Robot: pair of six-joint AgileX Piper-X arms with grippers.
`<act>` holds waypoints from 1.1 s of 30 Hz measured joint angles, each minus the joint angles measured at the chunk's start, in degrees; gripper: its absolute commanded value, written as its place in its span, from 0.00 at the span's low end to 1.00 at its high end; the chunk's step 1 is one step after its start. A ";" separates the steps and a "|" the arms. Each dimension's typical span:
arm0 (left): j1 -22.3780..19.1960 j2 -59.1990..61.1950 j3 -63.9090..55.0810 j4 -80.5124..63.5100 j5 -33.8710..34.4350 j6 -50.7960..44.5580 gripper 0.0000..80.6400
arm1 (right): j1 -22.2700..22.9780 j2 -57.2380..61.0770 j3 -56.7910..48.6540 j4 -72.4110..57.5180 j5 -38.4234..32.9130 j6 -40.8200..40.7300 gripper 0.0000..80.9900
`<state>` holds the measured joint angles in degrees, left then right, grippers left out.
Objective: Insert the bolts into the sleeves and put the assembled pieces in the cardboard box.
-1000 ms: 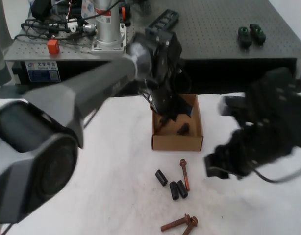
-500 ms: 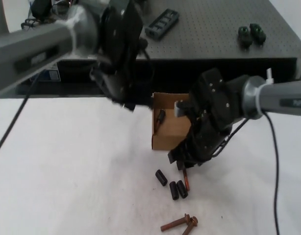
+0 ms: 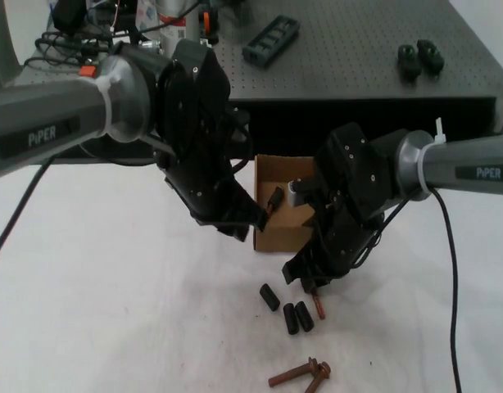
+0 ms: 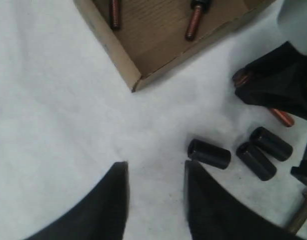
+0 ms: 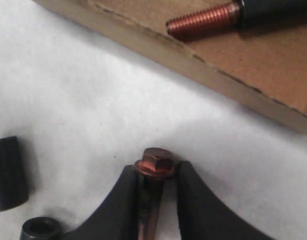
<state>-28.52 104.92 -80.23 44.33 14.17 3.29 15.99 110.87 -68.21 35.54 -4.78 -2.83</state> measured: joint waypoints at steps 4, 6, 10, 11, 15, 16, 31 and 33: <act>0.00 0.00 0.00 0.00 0.96 -1.02 0.48 | -0.60 0.00 -0.31 1.82 0.00 -0.48 0.25; 0.00 0.00 0.00 0.00 1.56 -1.32 0.48 | -0.64 0.00 -0.34 3.31 0.00 -1.21 0.41; 0.00 0.00 0.00 0.00 2.65 -2.50 0.48 | -0.63 -0.27 -0.65 6.04 -0.43 -1.75 0.42; 0.00 0.00 0.00 0.00 2.76 -2.75 0.48 | -0.54 -0.24 -0.65 6.48 -0.42 -1.73 0.38; 0.00 0.00 0.00 0.00 2.87 -2.77 0.48 | -0.55 -0.24 -0.65 7.36 0.13 -1.73 0.25; 0.00 0.00 0.00 0.00 2.87 -2.77 0.48 | -0.55 -0.24 -0.65 7.50 0.27 -1.77 0.22; -3.54 4.17 0.00 0.55 5.51 -6.59 0.48 | -3.84 -4.55 0.98 10.65 0.47 -1.86 0.03; -5.24 5.38 0.00 0.53 5.64 -6.59 0.48 | -6.66 -9.84 3.46 10.61 0.47 -1.86 0.03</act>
<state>-33.75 110.30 -80.23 44.86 19.81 -3.30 9.33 101.03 -64.76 46.15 -4.31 -4.69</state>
